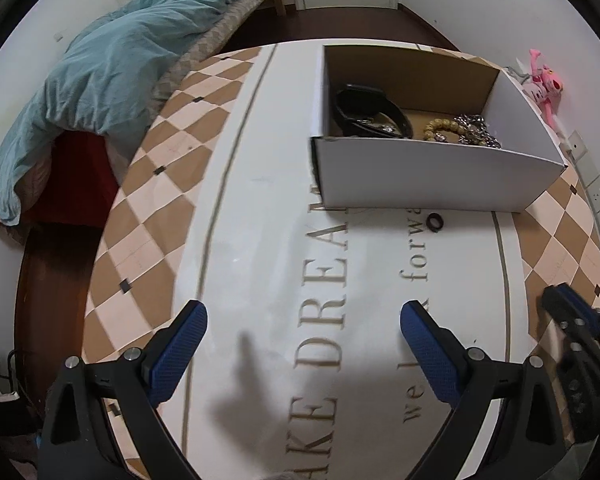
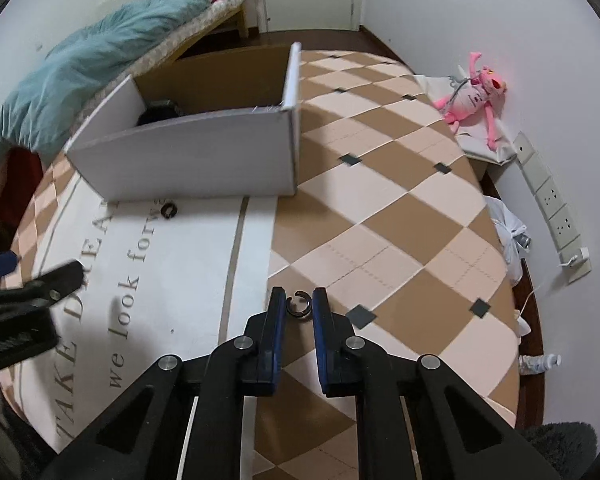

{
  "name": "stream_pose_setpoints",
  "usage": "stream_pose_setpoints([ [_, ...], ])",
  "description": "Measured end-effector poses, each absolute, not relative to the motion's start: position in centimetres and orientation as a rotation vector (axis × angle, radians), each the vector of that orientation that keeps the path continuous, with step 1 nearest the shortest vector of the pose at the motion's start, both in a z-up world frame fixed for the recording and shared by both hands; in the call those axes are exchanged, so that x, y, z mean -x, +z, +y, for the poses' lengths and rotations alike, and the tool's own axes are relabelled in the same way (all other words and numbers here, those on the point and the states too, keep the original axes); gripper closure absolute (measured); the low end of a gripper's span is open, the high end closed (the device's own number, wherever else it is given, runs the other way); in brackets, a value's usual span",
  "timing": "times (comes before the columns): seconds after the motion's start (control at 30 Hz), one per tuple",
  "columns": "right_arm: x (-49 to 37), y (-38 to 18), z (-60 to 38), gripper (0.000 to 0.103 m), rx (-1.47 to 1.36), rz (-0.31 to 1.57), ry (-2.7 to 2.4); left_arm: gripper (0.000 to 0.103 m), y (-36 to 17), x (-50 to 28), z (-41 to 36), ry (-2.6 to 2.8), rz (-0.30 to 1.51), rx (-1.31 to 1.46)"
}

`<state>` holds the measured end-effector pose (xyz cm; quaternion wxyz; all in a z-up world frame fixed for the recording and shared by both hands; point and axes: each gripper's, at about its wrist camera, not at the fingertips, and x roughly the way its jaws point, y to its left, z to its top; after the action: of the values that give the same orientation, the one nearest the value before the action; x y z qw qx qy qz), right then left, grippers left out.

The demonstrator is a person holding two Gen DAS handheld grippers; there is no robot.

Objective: Organize jewelry
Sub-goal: 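Grasp the small black ring with the right tool while the left tool grasps a silver ring, then drop both rings into the white box by opening both tools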

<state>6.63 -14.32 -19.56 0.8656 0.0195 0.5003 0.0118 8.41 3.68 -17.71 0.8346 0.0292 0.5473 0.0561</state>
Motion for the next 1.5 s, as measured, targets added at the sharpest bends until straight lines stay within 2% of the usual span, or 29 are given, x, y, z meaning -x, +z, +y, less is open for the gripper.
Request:
stream_pose_setpoints([
  [0.27,-7.8,-18.5,-17.9,0.089,-0.117,1.031,-0.053,0.005,-18.8,-11.8,0.9,0.036,1.157,0.015],
  [0.3,-8.0,-18.5,-18.3,0.089,-0.124,1.031,-0.062,0.008,-18.9,-12.1,0.5,0.025,1.145,0.011],
  [0.37,-8.2,-18.5,-19.0,0.089,-0.137,1.030,-0.075,0.022,-19.2,-12.6,-0.3,0.017,1.137,-0.007],
  [0.43,-8.3,-18.4,-19.5,0.089,-0.145,1.026,-0.088,0.045,-19.5,-13.1,-1.0,0.007,1.136,-0.020],
  [0.47,-8.4,-18.4,-19.7,0.089,-0.149,1.025,-0.093,0.047,-19.7,-13.3,-1.2,0.004,1.139,-0.026],
  [0.53,-8.5,-18.3,-20.0,0.089,-0.159,1.027,-0.099,0.067,-19.5,-13.3,-1.7,-0.006,1.113,-0.037],
  [0.57,-8.5,-18.3,-20.1,0.089,-0.159,1.026,-0.101,0.071,-19.4,-13.3,-2.0,-0.011,1.104,-0.049],
  [0.63,-8.6,-18.3,-20.3,0.089,-0.160,1.026,-0.102,0.090,-19.4,-13.5,-2.3,-0.027,1.095,-0.058],
  [0.67,-8.5,-18.3,-20.3,0.089,-0.159,1.026,-0.102,0.093,-19.4,-13.5,-2.4,-0.037,1.092,-0.062],
  [0.9,-8.3,-17.3,-20.3,0.089,-0.169,1.005,-0.082,0.093,-18.1,-12.1,-2.2,-0.059,1.057,-0.060],
  [1.2,-8.1,-12.9,-18.9,0.089,-0.199,0.937,0.001,0.093,-12.4,-9.5,-1.5,-0.121,0.970,-0.035],
  [1.33,-9.8,-10.6,-17.5,0.089,-0.217,0.913,0.073,0.093,-9.3,-11.1,-0.2,-0.154,0.959,0.021],
  [1.5,-14.6,-9.3,-15.5,0.089,-0.231,0.941,0.186,0.093,-8.2,-15.5,1.7,-0.213,1.042,0.114],
])
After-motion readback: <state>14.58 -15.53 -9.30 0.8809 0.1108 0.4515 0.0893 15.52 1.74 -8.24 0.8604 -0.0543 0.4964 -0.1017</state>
